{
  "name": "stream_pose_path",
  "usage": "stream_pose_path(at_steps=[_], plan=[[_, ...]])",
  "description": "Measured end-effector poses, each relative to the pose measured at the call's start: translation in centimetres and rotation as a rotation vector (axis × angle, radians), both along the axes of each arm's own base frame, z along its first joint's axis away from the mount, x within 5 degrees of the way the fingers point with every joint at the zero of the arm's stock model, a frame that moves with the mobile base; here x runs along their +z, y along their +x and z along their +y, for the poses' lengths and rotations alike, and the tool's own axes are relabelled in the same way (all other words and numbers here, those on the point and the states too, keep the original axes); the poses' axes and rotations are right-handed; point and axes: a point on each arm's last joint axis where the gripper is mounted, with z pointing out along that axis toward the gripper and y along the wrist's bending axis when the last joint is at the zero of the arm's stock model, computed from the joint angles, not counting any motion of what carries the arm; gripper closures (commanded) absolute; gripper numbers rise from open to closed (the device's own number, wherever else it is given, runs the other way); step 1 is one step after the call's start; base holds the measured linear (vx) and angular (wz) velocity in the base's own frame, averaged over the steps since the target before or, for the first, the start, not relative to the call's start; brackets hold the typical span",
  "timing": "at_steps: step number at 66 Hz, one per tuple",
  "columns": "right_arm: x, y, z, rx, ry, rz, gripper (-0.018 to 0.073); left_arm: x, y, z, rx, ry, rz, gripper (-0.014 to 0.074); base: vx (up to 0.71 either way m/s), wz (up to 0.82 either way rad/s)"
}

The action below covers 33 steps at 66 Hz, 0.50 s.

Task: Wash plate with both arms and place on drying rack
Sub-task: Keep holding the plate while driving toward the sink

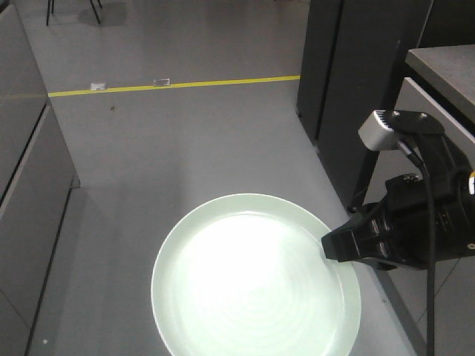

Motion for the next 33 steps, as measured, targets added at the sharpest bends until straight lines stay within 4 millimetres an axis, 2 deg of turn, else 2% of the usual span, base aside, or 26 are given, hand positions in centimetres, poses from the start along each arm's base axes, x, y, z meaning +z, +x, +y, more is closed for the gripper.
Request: stream_pose_path(at_steps=[33], plan=[[0.00, 0.00, 0.00, 0.000, 0.000, 0.000, 0.0568, 0.00, 0.00, 0.00, 0.000, 0.000, 0.000, 0.0603, 0.21, -0.28]])
